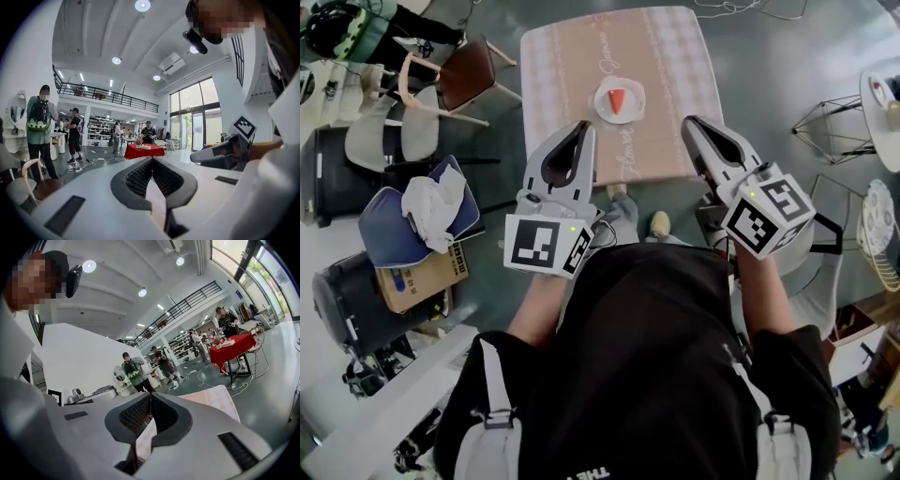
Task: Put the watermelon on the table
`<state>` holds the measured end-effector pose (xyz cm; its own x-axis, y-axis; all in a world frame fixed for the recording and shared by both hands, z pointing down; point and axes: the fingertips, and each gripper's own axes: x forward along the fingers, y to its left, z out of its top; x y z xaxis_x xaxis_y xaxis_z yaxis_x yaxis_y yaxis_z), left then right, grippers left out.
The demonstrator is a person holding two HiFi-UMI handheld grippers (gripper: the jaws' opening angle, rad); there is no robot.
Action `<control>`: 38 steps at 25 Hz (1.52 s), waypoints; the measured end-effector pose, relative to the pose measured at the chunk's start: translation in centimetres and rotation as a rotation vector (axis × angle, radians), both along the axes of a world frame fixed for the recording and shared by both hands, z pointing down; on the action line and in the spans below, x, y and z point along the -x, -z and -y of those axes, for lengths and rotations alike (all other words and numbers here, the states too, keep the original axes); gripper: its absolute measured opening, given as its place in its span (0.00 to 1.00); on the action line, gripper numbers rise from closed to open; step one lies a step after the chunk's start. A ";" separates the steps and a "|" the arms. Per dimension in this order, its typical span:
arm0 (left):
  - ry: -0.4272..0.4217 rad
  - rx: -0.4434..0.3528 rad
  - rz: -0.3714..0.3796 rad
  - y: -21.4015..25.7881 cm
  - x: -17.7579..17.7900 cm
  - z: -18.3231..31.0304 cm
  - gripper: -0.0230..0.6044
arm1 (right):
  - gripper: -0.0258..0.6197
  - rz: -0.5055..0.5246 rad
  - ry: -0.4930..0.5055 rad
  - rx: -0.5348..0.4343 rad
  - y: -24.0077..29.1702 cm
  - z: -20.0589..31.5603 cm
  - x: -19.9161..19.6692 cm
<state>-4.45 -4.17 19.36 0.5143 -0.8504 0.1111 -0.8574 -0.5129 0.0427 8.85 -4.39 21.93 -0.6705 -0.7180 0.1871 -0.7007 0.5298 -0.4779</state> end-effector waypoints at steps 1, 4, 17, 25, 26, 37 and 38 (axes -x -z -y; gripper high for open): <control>0.004 -0.005 0.001 0.1 -0.2 -0.5 0.06 | 0.07 -0.003 0.008 -0.008 0.2 -0.4 -0.1; 0.015 -0.017 0.000 0.4 -1.0 -2.4 0.06 | 0.07 -0.010 0.029 -0.028 0.7 -1.9 -0.6; 0.034 -0.014 0.011 0.6 -4.0 -7.1 0.06 | 0.07 -0.010 0.043 -0.039 1.0 -5.8 -3.7; 0.012 -0.018 0.006 0.6 -5.3 -7.7 0.06 | 0.07 -0.015 0.040 -0.044 1.1 -6.3 -4.4; 0.011 -0.019 0.004 0.6 -5.2 -7.7 0.06 | 0.07 -0.019 0.038 -0.045 1.0 -6.3 -4.4; -0.008 -0.044 0.002 1.0 -5.1 -8.3 0.06 | 0.07 -0.033 0.029 -0.027 0.4 -6.8 -3.8; -0.009 -0.044 0.002 1.0 -5.1 -8.4 0.06 | 0.07 -0.036 0.029 -0.028 0.5 -6.9 -3.7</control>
<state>0.62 4.26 18.34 0.5217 -0.8499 0.0745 -0.8528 -0.5219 0.0176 12.53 2.52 21.47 -0.6846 -0.7032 0.1918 -0.7010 0.5631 -0.4376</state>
